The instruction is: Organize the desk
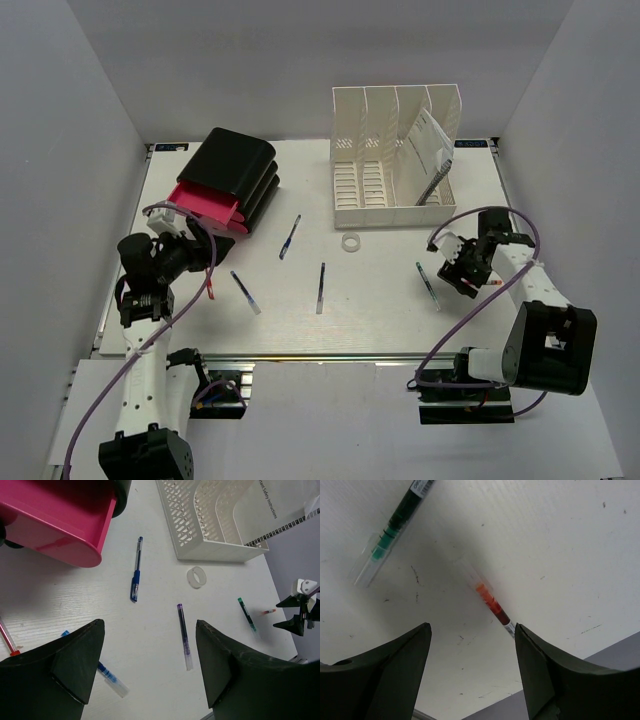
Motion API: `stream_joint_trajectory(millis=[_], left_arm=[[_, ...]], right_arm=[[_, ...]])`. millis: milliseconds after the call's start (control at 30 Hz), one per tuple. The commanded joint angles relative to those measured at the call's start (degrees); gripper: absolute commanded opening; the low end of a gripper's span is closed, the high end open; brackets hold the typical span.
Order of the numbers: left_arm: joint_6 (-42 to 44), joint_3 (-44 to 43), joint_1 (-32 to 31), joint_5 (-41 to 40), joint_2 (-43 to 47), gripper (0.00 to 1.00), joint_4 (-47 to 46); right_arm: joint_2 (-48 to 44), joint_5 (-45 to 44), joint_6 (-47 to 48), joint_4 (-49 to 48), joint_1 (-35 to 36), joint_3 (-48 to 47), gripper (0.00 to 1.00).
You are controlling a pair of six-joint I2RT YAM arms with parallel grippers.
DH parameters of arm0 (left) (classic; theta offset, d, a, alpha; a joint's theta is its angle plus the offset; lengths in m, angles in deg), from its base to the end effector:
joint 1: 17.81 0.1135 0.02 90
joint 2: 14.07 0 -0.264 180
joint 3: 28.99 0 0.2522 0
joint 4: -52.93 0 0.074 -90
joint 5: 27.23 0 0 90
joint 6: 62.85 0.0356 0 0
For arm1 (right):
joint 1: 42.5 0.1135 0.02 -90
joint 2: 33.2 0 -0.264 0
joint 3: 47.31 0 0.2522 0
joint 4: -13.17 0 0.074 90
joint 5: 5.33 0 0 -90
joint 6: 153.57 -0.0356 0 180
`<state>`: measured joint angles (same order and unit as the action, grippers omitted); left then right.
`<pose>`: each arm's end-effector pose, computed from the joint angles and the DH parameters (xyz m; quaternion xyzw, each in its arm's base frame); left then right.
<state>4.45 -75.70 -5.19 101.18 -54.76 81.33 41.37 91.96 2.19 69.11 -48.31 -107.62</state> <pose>0.1657 0.0144 0.2733 -0.0636 0.8032 -0.3184 0.4994 0.2305 -0.0189 0.2030 -0.5007 0.8462 -0.0495 0.1758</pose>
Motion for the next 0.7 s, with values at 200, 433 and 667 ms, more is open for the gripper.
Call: stream_joint_trajectory(millis=[200,433,667], left_arm=[[0.9,-0.8,-0.1,1.9,-0.9,0.84,-0.3],[0.6,-0.8,-0.1,3.0,0.8,0.84,-0.6],[-0.6,0.5,0.4,3.9,6.7,0.84,-1.2]], right_arm=[[-0.2,-5.5,12.1,-5.6,-0.1,2.8,0.73],[3.2,-3.9,16.2,-3.4,-0.3,0.6,0.72],[4.7,-2.5,20.3,-2.4,-0.2,-0.7,0.72]])
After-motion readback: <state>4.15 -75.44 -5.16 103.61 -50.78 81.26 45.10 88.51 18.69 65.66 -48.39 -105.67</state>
